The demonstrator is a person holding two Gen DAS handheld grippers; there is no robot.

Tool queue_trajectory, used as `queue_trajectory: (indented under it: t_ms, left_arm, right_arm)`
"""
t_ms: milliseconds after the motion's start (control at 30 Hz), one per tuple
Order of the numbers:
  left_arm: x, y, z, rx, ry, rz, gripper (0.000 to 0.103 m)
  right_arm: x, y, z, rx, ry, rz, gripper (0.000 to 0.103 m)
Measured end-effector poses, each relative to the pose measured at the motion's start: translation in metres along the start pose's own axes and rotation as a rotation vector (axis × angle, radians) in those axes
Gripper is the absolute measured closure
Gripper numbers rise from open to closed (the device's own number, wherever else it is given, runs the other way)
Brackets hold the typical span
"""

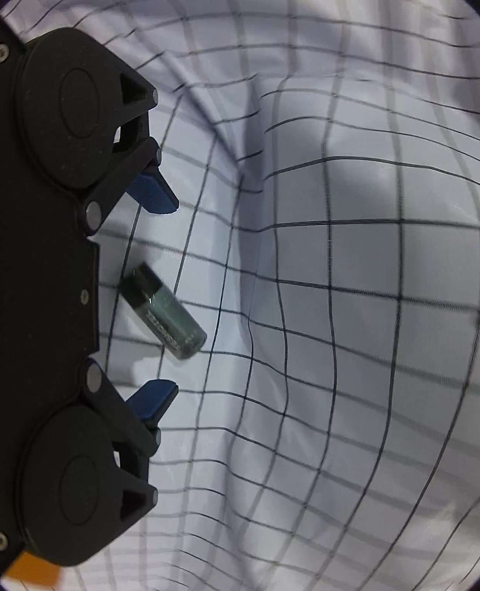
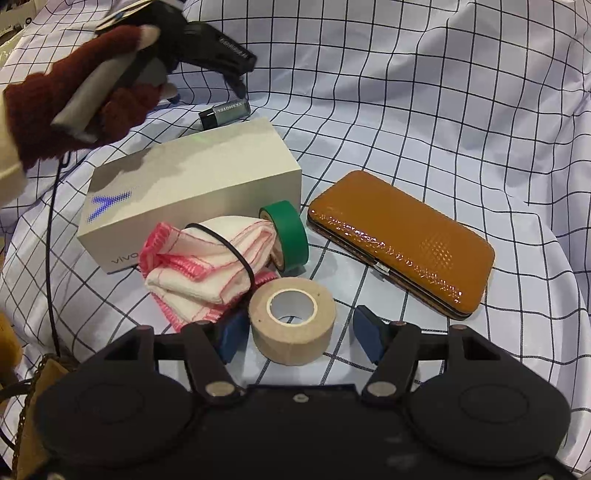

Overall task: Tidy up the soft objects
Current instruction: 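Grasp the dark cylindrical tube with the left gripper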

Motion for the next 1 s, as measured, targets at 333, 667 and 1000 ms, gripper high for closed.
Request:
queue_trajectory:
  t_ms: [333, 667, 1000]
  left_arm:
    - [0.023, 0.009, 0.014, -0.281, 0.040, 0.030, 0.009]
    - [0.038, 0.018, 0.012, -0.387, 0.049, 0.058, 0.013]
    - [0.022, 0.034, 0.007, -0.395, -0.013, 0.018, 0.035]
  right_arm:
    - [0.001, 0.000, -0.001, 0.004, -0.004, 0.014, 0.041]
    - [-0.003, -0.004, -0.001, 0.020, -0.016, 0.023, 0.041]
    - [-0.014, -0.009, -0.001, 0.030, -0.036, 0.013, 0.041]
Point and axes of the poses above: each gripper's, at about its wrist camera, not at the fingertips, and x roughly the way its jaws point, y to its left, z to its top, the point moved 1 cm from there along x, roughly the way its jaws point, and after that the axes turned 15 degrees about -z, right-handed, at the moved point
